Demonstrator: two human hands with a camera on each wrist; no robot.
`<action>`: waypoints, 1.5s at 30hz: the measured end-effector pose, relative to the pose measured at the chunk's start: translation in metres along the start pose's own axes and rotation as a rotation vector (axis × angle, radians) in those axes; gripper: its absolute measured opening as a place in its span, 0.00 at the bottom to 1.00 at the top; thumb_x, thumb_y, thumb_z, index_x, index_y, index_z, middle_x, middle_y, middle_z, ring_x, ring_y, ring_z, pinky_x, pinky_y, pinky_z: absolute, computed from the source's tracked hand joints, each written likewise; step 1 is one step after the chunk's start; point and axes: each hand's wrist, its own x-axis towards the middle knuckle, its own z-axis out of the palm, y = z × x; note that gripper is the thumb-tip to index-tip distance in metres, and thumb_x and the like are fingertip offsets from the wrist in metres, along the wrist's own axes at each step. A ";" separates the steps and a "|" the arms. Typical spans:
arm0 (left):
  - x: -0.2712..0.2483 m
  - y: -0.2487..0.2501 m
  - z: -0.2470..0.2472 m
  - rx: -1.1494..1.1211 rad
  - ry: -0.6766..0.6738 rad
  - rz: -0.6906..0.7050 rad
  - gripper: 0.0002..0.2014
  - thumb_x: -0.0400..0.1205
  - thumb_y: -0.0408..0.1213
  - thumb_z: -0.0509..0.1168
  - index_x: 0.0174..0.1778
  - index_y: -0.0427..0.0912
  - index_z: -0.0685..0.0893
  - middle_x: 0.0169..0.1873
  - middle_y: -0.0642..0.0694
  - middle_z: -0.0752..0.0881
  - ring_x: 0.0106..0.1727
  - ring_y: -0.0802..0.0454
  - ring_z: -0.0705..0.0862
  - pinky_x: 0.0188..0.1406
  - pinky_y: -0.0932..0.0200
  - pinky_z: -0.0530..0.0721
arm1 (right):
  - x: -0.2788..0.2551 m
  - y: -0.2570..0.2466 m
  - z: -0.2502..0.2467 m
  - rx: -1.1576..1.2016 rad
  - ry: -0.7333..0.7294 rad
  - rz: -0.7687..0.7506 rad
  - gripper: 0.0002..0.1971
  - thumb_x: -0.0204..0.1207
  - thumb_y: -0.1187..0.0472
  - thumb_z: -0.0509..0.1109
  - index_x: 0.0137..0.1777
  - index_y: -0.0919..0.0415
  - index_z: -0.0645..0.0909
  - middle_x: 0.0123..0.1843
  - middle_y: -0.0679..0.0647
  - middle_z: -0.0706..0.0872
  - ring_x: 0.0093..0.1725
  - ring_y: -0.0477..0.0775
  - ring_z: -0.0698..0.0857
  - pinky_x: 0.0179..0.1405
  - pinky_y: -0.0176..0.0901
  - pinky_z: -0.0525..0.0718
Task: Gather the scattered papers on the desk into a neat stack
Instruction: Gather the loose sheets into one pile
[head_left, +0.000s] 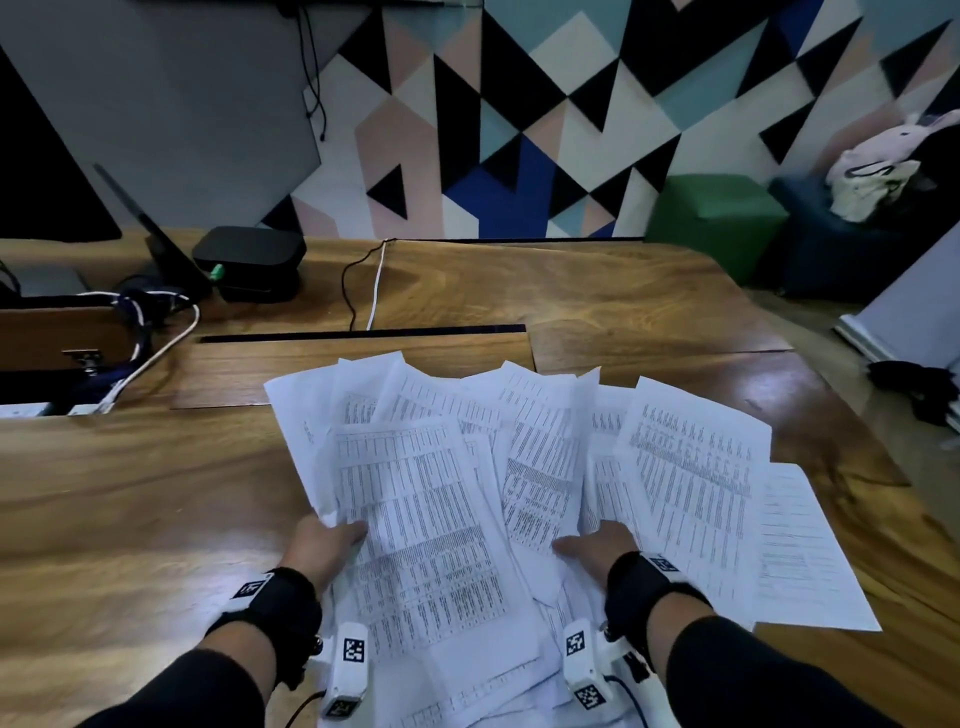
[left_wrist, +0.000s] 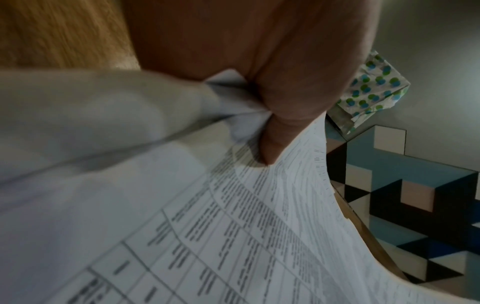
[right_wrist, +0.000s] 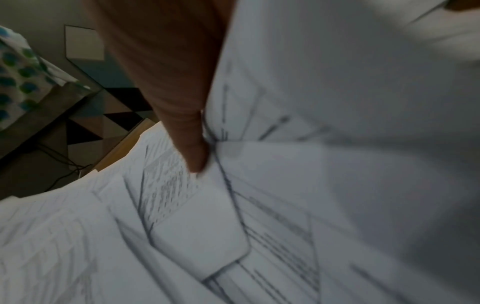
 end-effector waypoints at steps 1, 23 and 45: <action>-0.001 -0.001 -0.001 -0.010 -0.009 -0.009 0.06 0.79 0.27 0.69 0.51 0.32 0.87 0.42 0.38 0.91 0.41 0.42 0.89 0.38 0.56 0.85 | -0.002 -0.001 0.003 -0.012 0.009 -0.018 0.35 0.70 0.58 0.77 0.74 0.73 0.70 0.67 0.66 0.81 0.63 0.64 0.82 0.62 0.47 0.80; -0.004 -0.009 -0.015 -0.088 -0.052 -0.112 0.07 0.79 0.22 0.69 0.51 0.27 0.86 0.39 0.36 0.91 0.41 0.38 0.90 0.40 0.52 0.87 | -0.051 -0.088 -0.072 0.764 0.058 -0.554 0.06 0.74 0.71 0.72 0.46 0.62 0.87 0.45 0.52 0.93 0.43 0.51 0.92 0.44 0.43 0.88; -0.006 -0.008 -0.004 -0.151 -0.207 -0.314 0.16 0.76 0.25 0.71 0.61 0.26 0.85 0.51 0.29 0.92 0.52 0.29 0.91 0.58 0.31 0.86 | -0.013 -0.010 0.045 -0.067 -0.283 -0.104 0.32 0.59 0.56 0.80 0.63 0.68 0.77 0.53 0.59 0.87 0.49 0.55 0.87 0.51 0.56 0.89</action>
